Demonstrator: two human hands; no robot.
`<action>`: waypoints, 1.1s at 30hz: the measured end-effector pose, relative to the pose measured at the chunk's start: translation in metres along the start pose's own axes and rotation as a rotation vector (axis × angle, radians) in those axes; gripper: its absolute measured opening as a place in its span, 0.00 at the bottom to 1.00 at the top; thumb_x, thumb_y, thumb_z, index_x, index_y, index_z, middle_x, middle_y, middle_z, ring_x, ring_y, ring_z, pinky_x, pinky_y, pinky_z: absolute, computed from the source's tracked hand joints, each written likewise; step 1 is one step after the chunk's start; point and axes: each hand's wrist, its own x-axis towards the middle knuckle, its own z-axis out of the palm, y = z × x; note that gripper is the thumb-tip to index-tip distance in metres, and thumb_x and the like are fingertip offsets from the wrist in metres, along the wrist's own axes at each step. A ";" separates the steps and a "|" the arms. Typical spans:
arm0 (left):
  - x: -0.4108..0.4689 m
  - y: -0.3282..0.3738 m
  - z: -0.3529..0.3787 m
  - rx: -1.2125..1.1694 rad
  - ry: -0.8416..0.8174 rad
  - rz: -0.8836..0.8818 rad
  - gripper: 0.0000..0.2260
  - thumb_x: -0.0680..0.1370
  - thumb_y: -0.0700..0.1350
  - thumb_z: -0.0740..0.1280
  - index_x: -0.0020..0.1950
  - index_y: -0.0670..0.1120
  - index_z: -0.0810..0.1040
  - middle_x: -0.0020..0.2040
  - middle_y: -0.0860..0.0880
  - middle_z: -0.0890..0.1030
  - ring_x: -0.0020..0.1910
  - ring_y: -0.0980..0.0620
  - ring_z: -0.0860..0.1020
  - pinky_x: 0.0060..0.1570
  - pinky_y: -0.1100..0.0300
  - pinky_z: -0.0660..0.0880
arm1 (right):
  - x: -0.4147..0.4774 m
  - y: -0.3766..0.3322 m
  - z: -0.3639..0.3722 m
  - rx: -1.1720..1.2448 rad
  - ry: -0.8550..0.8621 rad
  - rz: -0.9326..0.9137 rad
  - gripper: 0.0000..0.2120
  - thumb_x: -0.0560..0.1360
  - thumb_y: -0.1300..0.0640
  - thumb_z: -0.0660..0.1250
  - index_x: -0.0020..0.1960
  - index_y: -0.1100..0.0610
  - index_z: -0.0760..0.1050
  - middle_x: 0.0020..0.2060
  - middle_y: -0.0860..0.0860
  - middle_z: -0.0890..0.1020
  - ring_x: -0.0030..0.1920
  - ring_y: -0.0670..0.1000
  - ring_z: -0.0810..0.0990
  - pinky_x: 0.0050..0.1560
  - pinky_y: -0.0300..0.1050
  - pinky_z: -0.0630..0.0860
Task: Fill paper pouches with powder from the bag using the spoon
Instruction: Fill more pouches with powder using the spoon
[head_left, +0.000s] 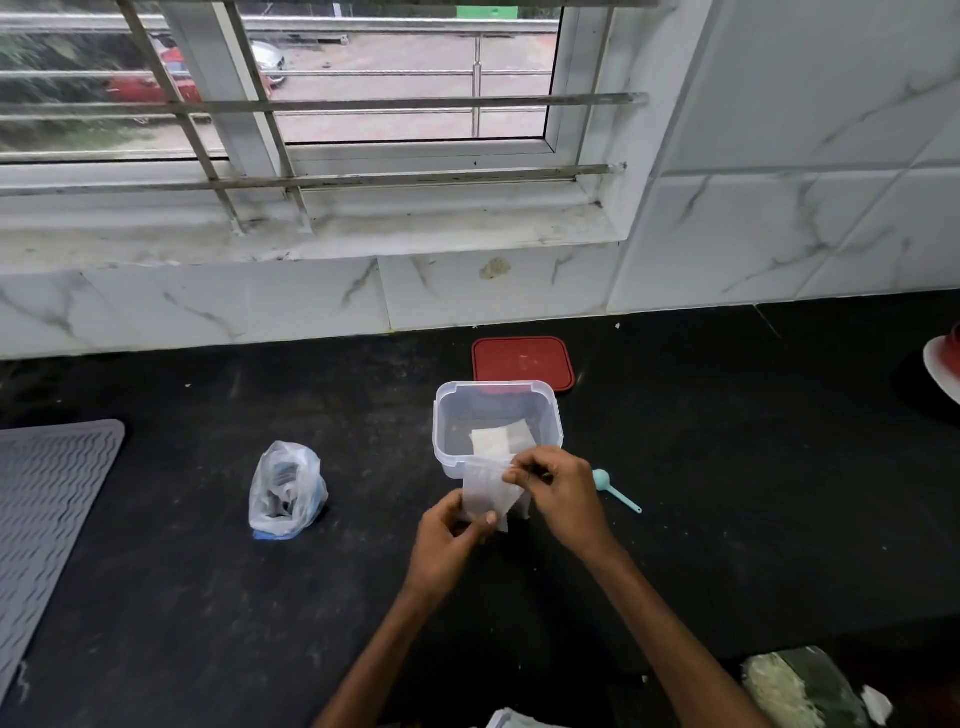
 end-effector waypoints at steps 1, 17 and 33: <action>-0.001 -0.001 0.000 0.011 0.010 -0.017 0.13 0.75 0.41 0.73 0.59 0.46 0.80 0.53 0.48 0.84 0.52 0.46 0.83 0.50 0.49 0.82 | 0.001 0.000 0.000 0.037 0.026 0.057 0.03 0.73 0.59 0.75 0.46 0.55 0.83 0.42 0.45 0.84 0.46 0.43 0.82 0.49 0.38 0.79; -0.001 -0.004 0.008 -0.037 0.111 -0.041 0.09 0.76 0.48 0.72 0.53 0.45 0.81 0.46 0.45 0.86 0.44 0.46 0.84 0.39 0.55 0.79 | -0.030 0.026 0.014 -0.060 -0.154 0.282 0.03 0.70 0.57 0.77 0.42 0.52 0.84 0.37 0.45 0.85 0.40 0.40 0.82 0.45 0.35 0.77; 0.019 -0.026 0.018 0.592 0.172 -0.068 0.09 0.76 0.48 0.72 0.55 0.54 0.79 0.49 0.59 0.83 0.47 0.63 0.81 0.51 0.58 0.81 | -0.018 0.066 0.010 -0.296 -0.101 0.331 0.08 0.73 0.48 0.73 0.48 0.51 0.82 0.40 0.45 0.85 0.41 0.45 0.83 0.47 0.50 0.80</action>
